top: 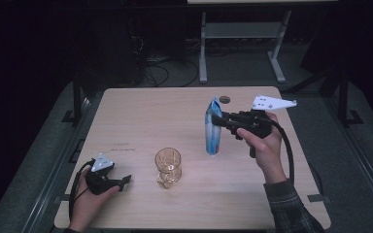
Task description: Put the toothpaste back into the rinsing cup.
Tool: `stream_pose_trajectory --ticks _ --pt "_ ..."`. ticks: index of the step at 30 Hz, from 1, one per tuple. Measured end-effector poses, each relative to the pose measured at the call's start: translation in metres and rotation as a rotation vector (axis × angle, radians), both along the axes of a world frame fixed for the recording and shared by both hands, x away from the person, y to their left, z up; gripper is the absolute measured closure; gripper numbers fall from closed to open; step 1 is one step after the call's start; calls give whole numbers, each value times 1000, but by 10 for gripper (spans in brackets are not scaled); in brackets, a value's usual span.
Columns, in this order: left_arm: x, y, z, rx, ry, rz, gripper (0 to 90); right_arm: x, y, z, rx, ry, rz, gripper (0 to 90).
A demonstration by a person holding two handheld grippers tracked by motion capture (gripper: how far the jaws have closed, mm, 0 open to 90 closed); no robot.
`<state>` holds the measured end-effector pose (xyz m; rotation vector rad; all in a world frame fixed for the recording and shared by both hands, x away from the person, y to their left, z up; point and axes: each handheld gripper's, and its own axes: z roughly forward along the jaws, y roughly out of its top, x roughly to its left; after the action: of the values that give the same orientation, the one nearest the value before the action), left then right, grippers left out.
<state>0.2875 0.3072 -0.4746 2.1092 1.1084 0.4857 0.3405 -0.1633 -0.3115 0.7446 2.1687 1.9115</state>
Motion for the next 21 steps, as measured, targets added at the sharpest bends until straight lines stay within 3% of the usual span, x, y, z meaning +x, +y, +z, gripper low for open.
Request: stream_pose_trajectory --ticks 9,21 --pt "0 0 0 0 0 0 137 1 15 2 9 -5 40 743" --pt "0 0 0 0 0 0 137 1 42 12 -14 -27 98 742"
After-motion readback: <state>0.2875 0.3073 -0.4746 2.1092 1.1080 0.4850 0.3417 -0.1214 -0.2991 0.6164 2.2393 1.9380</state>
